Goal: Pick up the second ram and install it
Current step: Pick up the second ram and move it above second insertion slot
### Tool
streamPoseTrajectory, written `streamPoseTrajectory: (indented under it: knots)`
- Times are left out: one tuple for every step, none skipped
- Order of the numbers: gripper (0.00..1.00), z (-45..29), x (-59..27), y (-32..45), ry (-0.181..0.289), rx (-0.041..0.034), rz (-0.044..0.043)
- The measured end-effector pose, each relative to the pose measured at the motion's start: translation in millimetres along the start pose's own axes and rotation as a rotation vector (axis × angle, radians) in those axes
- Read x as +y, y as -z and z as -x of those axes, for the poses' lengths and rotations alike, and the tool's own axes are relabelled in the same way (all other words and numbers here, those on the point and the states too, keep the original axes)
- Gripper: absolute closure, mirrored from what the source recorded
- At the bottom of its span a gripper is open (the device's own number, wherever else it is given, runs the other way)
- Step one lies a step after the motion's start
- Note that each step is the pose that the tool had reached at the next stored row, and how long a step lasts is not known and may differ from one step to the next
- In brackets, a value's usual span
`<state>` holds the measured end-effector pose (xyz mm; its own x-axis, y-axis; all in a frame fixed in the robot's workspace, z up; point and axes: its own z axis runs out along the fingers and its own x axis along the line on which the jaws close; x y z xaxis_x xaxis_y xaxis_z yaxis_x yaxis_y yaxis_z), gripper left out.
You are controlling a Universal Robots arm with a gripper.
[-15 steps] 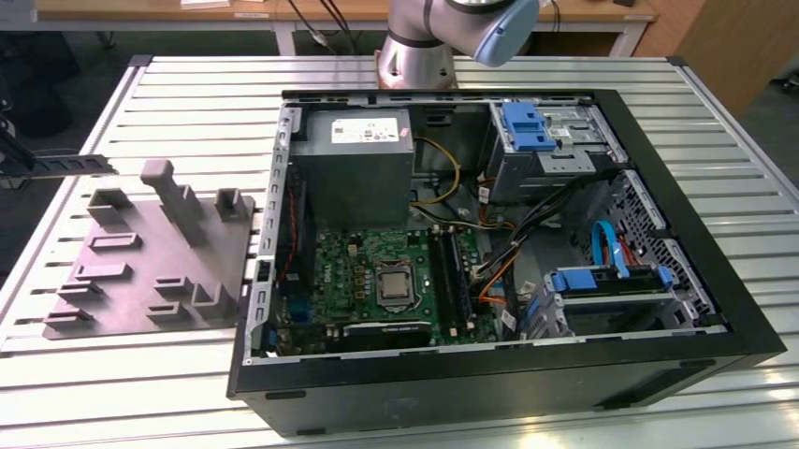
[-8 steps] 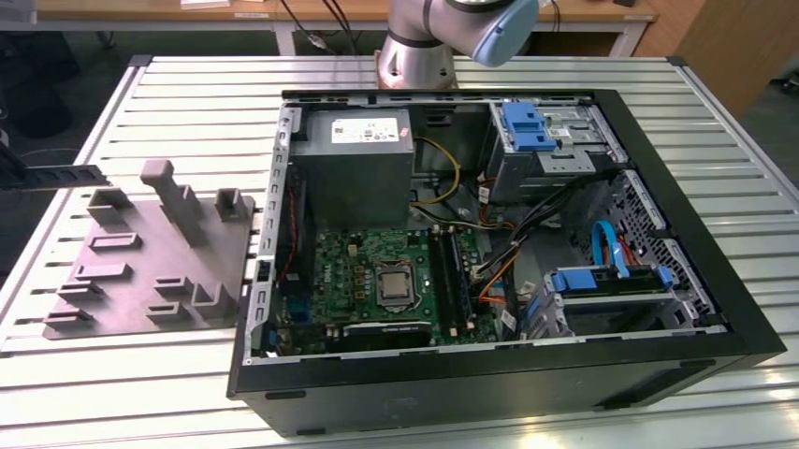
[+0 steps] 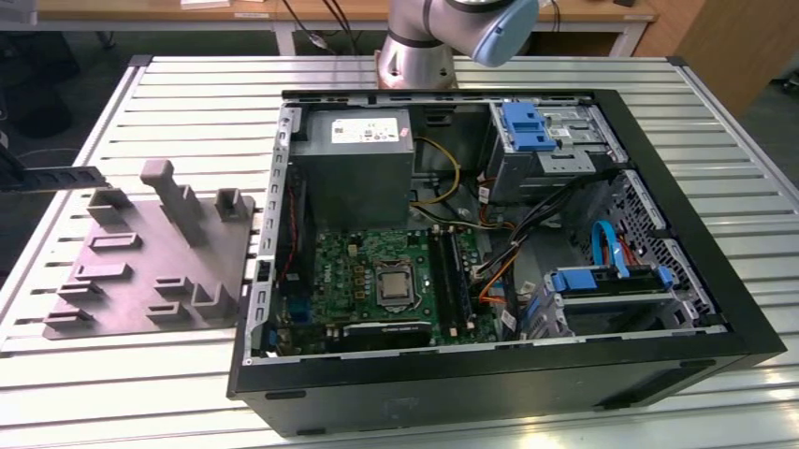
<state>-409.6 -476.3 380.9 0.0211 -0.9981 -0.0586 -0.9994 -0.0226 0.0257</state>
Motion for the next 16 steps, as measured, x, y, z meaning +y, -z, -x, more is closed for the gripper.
streamPoseTrajectory:
  knots:
    - [0.86,0.1,-1.0,0.2,0.0,0.0002,0.0003]
    - [0.86,0.1,-3.3,0.3,0.0,0.0003,0.0003]
    - [0.86,-0.1,-7.3,0.3,0.0,0.0001,0.0001]
    - [0.86,-0.3,-11.5,0.3,0.0,0.0,0.0001]
    - [0.86,-0.4,-15.8,0.4,0.0,0.0,0.0]
    - [0.86,-0.4,-20.4,0.6,0.0,0.0,0.0001]
    - [0.86,-0.5,-24.9,0.7,0.0,0.0,0.0001]
    - [0.86,-0.6,-29.4,0.8,0.0,0.0,0.0001]
    - [0.86,-0.7,-33.9,0.9,0.0,-0.0001,0.0]
    - [0.86,-0.8,-38.3,1.0,0.0,-0.0001,0.0001]
    - [0.86,-0.9,-42.5,1.2,0.0,0.0001,0.0002]
    - [0.86,-1.0,-46.3,1.3,0.0,0.0001,0.0003]
    - [0.86,-1.1,-50.1,1.4,0.0,0.0,0.0002]
    - [0.86,-1.1,-53.7,1.5,0.0,0.0,0.0002]
    - [0.86,-1.2,-57.4,1.5,0.0,-0.0001,0.0002]
    - [0.86,-1.3,-61.2,1.7,0.0,0.0,0.0002]
